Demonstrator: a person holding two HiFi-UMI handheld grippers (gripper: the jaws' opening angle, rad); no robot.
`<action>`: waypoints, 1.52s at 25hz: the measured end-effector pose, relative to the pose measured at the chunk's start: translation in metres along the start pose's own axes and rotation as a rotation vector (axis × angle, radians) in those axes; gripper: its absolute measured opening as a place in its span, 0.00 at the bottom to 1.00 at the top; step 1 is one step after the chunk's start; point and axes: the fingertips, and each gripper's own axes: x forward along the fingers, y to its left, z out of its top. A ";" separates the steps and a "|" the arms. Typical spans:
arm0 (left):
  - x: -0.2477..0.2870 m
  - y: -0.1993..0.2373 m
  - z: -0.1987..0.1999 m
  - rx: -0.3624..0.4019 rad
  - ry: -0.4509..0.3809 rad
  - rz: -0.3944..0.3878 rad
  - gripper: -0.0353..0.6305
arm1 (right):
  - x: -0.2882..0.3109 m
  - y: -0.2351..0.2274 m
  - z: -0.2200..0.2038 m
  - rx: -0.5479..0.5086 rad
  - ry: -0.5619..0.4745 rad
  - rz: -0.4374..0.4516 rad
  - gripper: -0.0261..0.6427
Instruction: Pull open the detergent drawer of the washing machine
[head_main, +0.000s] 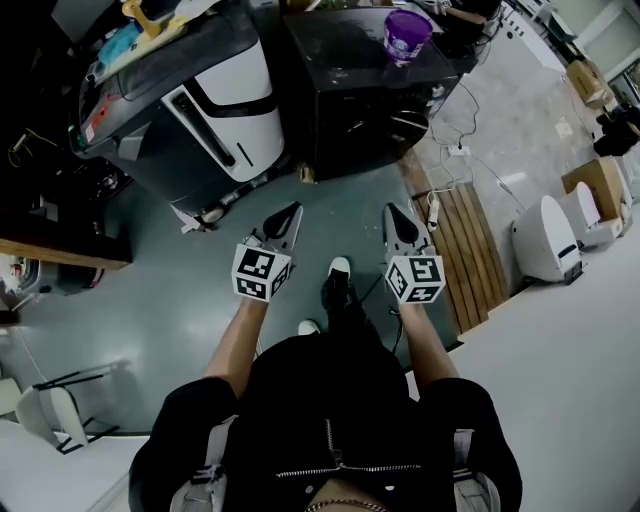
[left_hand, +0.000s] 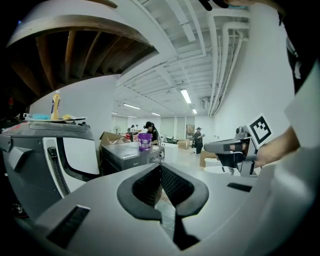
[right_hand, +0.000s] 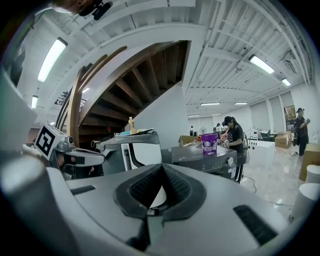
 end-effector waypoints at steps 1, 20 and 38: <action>0.009 0.005 -0.001 -0.001 0.007 0.001 0.09 | 0.009 -0.006 -0.001 0.001 0.004 -0.003 0.05; 0.179 0.073 0.048 -0.022 0.044 0.067 0.09 | 0.172 -0.123 0.048 0.046 0.031 0.092 0.05; 0.222 0.095 0.059 -0.015 0.039 0.109 0.09 | 0.229 -0.145 0.047 0.106 0.030 0.174 0.05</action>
